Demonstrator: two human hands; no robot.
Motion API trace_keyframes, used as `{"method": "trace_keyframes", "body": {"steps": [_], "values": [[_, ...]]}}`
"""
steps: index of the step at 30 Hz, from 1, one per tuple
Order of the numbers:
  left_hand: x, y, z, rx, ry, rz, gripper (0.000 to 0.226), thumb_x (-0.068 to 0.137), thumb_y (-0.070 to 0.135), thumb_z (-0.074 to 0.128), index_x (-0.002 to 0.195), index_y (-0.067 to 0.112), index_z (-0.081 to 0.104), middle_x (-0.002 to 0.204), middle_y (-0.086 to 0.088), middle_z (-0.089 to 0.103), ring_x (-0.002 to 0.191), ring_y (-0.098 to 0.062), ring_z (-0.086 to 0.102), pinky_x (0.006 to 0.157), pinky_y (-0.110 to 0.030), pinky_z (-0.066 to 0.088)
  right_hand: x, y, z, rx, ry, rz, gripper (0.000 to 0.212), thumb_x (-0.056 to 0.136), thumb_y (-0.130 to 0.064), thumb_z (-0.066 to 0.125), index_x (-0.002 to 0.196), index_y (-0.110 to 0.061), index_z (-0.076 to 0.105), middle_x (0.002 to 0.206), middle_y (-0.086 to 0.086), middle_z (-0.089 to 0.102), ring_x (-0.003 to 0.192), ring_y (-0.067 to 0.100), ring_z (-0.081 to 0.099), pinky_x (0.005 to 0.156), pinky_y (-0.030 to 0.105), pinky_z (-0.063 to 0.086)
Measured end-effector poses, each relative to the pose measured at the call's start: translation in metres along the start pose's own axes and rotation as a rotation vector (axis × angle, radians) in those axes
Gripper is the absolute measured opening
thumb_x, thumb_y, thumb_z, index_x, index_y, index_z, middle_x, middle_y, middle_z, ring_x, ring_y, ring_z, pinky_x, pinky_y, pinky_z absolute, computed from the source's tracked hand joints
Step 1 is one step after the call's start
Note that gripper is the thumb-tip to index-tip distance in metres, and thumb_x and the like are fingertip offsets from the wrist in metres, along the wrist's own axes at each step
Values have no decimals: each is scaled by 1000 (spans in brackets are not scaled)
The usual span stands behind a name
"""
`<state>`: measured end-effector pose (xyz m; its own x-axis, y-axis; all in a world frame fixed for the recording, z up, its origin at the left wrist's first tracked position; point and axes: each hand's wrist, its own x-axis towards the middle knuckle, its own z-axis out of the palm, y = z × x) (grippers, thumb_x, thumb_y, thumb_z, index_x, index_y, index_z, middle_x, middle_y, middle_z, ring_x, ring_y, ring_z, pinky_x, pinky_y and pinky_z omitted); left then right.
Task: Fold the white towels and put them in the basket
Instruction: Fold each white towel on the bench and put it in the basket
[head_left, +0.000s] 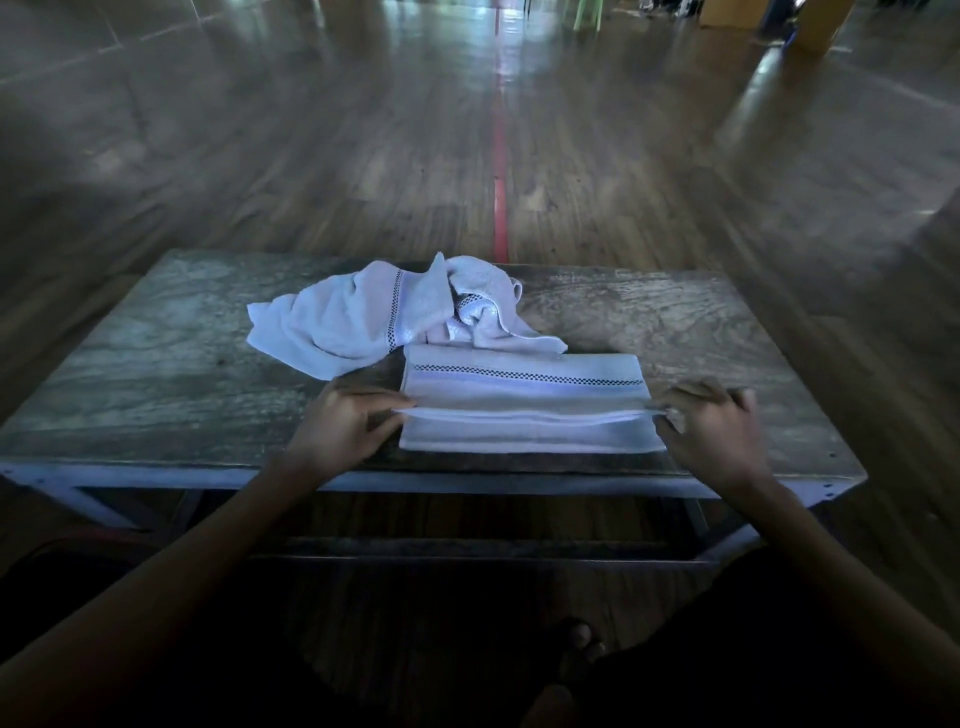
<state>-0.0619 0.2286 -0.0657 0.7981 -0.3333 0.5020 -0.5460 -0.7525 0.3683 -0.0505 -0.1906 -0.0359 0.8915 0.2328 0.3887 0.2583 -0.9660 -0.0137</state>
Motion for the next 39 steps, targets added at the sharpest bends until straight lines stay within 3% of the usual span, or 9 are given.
{"method": "trace_keyframes", "body": {"steps": [4,8,13,17,22,26,32,39], "values": [[-26,3,12,-22,-61,-26,23,84,29,65,102,16,75,103,7,72,95,-3,67,83,-29,55,-28,4,18,-46,-78,-71,33,80,-32,42,93,-28,71,98,-5,71,90,25,63,73,34,27],[-36,12,18,-6,8,-40,26,87,30,59,104,17,74,105,7,71,100,-4,65,92,-24,49,-35,8,24,-28,-87,-66,36,83,-32,39,100,-25,71,104,-5,71,91,25,63,73,33,28],[-41,31,26,-107,217,-104,27,89,28,58,103,10,73,102,0,73,90,-12,69,85,-27,51,-36,4,16,45,34,-46,33,84,-28,42,98,-21,71,101,-4,71,91,22,61,72,35,29],[-47,33,33,83,185,-25,22,88,27,59,100,17,74,105,4,72,92,-12,68,77,-34,47,-36,8,15,47,-10,-38,32,84,-29,43,99,-25,72,103,-6,71,94,20,60,72,35,30],[-54,28,29,215,140,74,28,84,38,63,102,19,73,107,7,70,92,-9,67,79,-29,39,-42,10,18,84,-155,-24,45,78,-49,43,109,-26,67,115,-7,66,103,21,60,81,39,37],[-56,27,23,257,147,111,16,86,29,64,94,20,74,98,7,72,86,-10,68,79,-31,37,-49,10,14,40,-140,-135,55,70,-61,52,105,-21,67,110,-6,66,99,18,56,78,39,38],[-56,34,9,298,131,178,13,87,23,62,91,18,73,92,7,72,83,-12,68,79,-33,38,-52,5,7,2,-66,-219,30,83,-35,45,86,-14,67,87,2,67,81,29,64,70,38,33],[-39,31,-32,272,22,136,22,88,29,53,95,18,71,93,8,72,85,-9,67,82,-29,37,-30,7,-25,192,22,-150,22,87,-33,42,100,-23,56,92,3,66,87,21,59,73,36,31]]}}
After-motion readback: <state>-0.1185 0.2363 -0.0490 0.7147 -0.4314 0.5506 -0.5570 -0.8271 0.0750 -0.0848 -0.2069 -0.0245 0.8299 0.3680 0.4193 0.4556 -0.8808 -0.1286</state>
